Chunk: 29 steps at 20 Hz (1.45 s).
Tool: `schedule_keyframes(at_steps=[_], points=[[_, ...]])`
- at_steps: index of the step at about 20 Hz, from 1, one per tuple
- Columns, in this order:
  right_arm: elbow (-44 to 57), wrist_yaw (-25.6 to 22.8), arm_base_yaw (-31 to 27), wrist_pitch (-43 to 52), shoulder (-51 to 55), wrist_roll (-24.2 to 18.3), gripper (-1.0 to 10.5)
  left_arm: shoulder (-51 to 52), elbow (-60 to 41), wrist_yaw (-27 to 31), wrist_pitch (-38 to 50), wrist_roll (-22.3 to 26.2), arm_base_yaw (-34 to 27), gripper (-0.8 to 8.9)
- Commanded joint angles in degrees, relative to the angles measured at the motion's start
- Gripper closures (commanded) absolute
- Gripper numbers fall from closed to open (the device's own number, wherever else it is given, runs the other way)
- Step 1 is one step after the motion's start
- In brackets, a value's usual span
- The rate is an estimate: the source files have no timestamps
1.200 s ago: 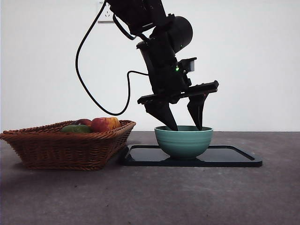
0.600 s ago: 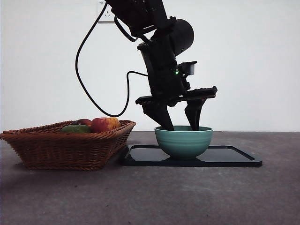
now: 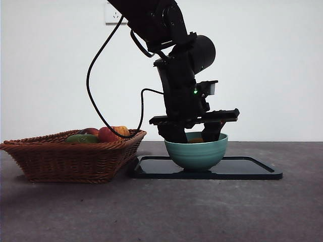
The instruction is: Pick up the wifruite, put it on the bowl, pick up the plate, put it on desk
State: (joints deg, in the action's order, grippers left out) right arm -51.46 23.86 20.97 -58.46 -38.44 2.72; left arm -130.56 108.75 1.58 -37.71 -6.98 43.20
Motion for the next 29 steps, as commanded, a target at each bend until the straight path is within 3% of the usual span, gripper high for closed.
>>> schedule_keyframes(at_steps=[1, 12, 26, 29], points=[[-0.61, 0.13, 0.26, 0.37, -0.28, -0.98, 7.4, -1.79, 2.14, 0.15, -0.33, 0.09, 0.55, 6.65], [-0.61, 0.13, 0.26, 0.37, -0.28, -1.53, 7.4, 0.68, 20.81, 0.11, -13.73, 0.28, 0.26, 6.7], [-0.61, 0.13, 0.26, 0.57, -0.28, -1.95, 7.4, 27.71, 21.27, 0.2, -28.92, 0.04, -7.28, 6.71], [-0.61, 0.13, 0.26, 0.57, -0.28, -1.95, 7.4, 32.33, 21.24, 4.55, -31.36, 0.04, -8.55, 6.71]])
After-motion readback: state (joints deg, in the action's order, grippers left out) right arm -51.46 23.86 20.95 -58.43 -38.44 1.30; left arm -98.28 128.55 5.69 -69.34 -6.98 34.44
